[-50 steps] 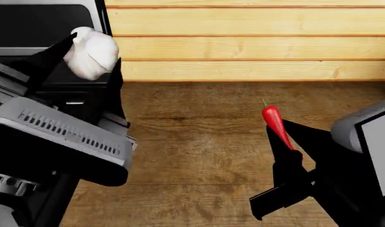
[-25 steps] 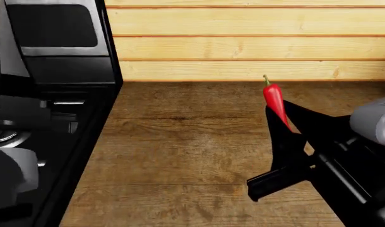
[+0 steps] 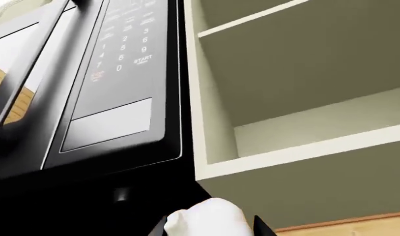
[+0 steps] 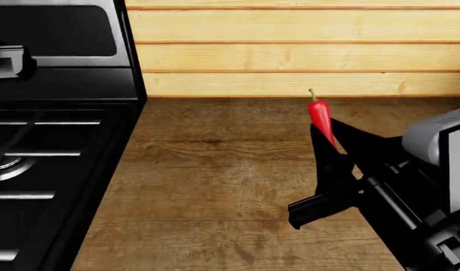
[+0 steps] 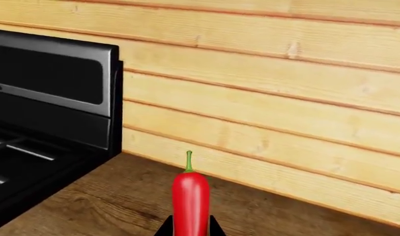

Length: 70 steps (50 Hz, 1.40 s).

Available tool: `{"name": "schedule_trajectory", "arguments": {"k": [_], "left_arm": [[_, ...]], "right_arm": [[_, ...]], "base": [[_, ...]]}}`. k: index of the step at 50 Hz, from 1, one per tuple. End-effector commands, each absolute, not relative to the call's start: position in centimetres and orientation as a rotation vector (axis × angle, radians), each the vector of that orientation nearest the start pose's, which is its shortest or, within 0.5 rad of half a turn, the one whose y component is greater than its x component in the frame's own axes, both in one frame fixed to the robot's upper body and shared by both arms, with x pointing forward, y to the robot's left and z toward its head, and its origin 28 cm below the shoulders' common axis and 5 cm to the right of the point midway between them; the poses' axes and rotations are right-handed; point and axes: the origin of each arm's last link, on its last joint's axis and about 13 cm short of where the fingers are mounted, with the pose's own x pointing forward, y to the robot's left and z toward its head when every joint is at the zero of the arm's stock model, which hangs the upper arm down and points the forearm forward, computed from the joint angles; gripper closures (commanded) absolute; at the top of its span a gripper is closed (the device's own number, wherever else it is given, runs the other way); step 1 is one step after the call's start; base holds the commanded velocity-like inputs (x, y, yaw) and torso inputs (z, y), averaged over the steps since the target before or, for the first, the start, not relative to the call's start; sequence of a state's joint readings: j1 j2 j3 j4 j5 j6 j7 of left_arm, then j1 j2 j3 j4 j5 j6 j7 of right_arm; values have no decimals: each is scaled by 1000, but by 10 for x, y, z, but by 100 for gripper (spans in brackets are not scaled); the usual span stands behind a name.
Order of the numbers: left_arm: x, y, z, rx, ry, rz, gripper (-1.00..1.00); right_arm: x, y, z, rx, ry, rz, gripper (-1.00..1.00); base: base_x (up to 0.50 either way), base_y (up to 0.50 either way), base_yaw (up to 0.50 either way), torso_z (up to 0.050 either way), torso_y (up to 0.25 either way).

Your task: Pick the garlic, chili pepper from the counter and place them in the cabinet. Then close the cabinet.

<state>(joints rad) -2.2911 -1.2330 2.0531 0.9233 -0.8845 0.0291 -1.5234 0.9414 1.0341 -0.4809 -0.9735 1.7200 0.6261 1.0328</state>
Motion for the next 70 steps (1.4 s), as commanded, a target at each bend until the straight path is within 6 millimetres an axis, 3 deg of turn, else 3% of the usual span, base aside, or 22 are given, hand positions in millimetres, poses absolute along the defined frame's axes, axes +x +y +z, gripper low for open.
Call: {"name": "schedule_trajectory", "arguments": {"k": [1,28,46,57,70], "left_arm": [[172,226,338,102,-1005,246,100],[195,200,401,12,-1056,147,100],[198,183,441,1,-1060,29,100],[222,185,463,1,-951,40,100],[273,185,470,57,-682,45,100]], "right_arm": [[150,-113,258,-103,-71,320,100],[159,-112,247,-87,-44,331,100],[160,-114,242,-72,-38,337,100],[161,-117,240,-60,-33,334,100],[165,-118,235,-38,-23,334,100]], "base": [[0,0,0,0,0],[0,0,0,0,0],[0,0,0,0,0],[0,0,0,0,0],[0,0,0,0,0]]}}
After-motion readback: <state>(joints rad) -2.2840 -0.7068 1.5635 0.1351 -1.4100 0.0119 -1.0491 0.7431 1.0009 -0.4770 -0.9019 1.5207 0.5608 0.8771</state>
